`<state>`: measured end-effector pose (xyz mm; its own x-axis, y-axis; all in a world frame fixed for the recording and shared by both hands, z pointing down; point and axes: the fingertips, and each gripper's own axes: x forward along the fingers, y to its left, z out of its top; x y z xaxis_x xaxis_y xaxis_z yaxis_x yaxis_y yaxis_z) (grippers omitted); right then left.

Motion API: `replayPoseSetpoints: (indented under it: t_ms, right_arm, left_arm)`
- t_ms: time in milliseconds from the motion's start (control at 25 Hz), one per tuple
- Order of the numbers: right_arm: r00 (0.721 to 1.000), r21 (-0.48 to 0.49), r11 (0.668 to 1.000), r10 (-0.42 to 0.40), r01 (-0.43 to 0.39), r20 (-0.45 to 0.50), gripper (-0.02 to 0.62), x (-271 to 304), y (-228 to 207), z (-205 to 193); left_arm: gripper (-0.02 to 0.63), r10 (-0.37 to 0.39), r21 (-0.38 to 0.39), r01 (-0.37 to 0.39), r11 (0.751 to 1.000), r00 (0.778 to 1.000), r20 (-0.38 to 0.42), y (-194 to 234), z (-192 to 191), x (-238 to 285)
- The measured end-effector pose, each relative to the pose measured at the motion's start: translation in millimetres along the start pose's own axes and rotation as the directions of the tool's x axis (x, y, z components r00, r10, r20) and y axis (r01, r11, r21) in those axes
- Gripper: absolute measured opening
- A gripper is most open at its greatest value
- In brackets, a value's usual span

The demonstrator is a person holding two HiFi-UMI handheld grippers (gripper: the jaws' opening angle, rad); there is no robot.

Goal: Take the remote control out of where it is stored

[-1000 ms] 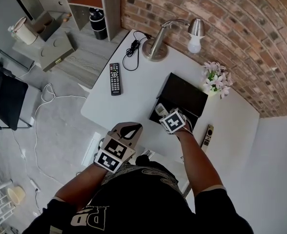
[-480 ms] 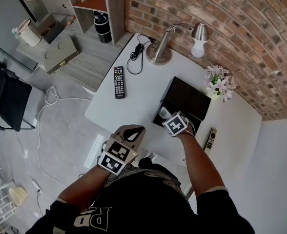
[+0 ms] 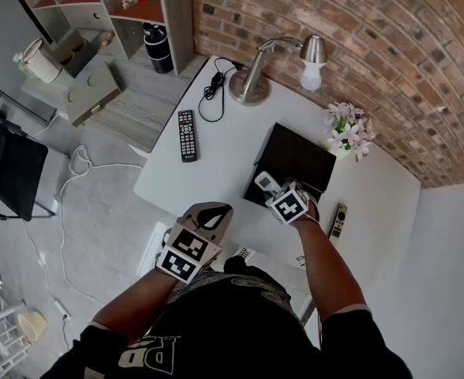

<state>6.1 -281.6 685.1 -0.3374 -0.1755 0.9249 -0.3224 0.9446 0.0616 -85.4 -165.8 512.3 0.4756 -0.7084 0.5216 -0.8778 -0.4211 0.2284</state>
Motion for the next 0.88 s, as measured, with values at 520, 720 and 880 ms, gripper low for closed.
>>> replayPoseSetpoints:
  t_ms: [520,720,880]
  right_arm:
    - [0.966,0.308,0.951,-0.105,0.028,0.237,0.213,-76,-14,-9]
    - [0.934,0.516,0.857,-0.181,-0.003,0.307,0.213,-112,-25,-43]
    - [0.921,0.669,0.743,-0.260,-0.002,0.292,0.213,-134,-40,-98]
  left_arm:
    - [0.006,-0.079,0.071,0.079,0.994,0.997,-0.004,-28,11,16]
    - [0.006,-0.123,0.103,0.124,0.987,0.992,-0.018,-47,13,29]
    - [0.006,-0.171,0.134,0.175,0.975,0.984,-0.039,-70,17,44]
